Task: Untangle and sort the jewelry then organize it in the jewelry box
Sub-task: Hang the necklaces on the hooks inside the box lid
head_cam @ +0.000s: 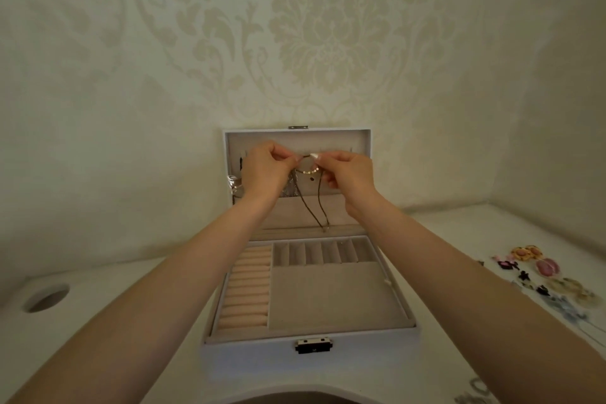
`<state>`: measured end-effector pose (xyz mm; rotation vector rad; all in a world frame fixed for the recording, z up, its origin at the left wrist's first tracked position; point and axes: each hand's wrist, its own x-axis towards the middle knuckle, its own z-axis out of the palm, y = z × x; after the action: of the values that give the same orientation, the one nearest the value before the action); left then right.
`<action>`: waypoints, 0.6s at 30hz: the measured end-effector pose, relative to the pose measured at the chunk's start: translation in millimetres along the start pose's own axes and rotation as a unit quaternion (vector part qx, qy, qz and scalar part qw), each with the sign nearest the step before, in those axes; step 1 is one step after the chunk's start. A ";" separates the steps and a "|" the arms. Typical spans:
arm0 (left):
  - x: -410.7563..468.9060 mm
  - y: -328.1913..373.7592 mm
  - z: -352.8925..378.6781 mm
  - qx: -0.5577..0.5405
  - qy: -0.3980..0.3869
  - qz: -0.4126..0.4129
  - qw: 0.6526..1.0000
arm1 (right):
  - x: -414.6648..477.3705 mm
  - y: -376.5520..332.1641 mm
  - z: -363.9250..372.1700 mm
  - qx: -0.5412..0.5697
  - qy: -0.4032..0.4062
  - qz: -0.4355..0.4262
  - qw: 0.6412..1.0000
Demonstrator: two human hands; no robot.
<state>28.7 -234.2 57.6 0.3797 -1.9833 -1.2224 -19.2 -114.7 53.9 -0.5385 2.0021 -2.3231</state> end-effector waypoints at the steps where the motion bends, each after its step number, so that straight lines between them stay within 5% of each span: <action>1: 1.6 1.1 3.4 0.026 0.029 0.003 0.999 | 2.7 -0.8 4.4 -0.012 0.025 -0.012 1.000; 8: 1.4 10.6 22.4 0.080 0.135 0.037 0.987 | 14.0 -2.3 21.1 -0.175 0.131 -0.070 0.973; 18: 0.4 3.5 22.2 0.175 0.086 0.046 0.980 | 15.5 3.9 17.6 -0.212 0.122 -0.039 0.969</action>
<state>12.5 -218.7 55.3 0.5425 -2.0381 -0.7551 -29.7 -136.0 55.8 -0.3570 2.6647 -2.0872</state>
